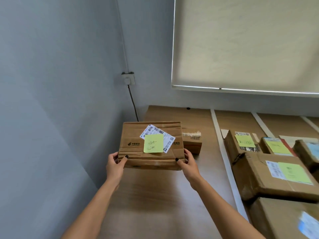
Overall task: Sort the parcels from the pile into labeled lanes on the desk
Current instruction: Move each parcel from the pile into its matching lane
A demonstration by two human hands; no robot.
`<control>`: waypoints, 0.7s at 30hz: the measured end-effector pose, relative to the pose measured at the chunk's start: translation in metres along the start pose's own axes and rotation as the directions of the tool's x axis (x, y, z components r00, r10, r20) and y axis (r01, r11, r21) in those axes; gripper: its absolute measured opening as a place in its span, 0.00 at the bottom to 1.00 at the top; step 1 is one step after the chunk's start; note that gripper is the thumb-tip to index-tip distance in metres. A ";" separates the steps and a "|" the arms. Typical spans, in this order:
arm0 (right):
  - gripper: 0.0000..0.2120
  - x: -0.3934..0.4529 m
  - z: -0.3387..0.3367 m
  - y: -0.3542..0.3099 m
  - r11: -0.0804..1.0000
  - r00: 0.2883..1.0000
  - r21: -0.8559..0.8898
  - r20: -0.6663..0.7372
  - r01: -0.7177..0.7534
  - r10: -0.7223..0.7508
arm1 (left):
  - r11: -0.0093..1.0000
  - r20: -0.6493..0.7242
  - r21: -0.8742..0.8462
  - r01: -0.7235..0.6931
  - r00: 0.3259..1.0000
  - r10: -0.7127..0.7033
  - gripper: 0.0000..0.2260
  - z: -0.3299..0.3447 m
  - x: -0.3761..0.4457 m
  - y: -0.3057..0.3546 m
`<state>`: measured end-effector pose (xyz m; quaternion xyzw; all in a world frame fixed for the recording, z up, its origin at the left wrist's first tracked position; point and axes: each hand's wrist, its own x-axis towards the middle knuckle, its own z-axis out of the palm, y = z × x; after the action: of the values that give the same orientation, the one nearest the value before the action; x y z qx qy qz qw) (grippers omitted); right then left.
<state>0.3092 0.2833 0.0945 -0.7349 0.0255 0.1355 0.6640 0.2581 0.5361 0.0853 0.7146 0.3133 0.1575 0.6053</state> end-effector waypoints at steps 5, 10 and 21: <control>0.27 -0.040 -0.073 -0.013 0.997 0.997 0.031 -0.019 0.070 -0.070 | 0.994 0.020 0.024 -0.111 0.994 0.110 0.23 0.037 -0.063 0.040; 0.27 -0.084 -0.175 -0.008 0.992 0.991 0.079 -0.093 0.101 -0.094 | 0.979 0.003 0.093 -0.184 0.983 0.185 0.27 0.112 -0.160 0.063; 0.22 -0.186 -0.372 -0.012 0.972 0.927 -0.037 -0.295 0.231 -0.231 | 0.957 0.112 -0.250 -0.148 0.977 0.181 0.23 0.235 -0.349 0.091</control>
<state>0.1939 -0.1072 0.1797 -0.7455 0.0381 -0.0554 0.6631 0.1601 0.1265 0.1757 0.6688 0.1900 0.1958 0.6916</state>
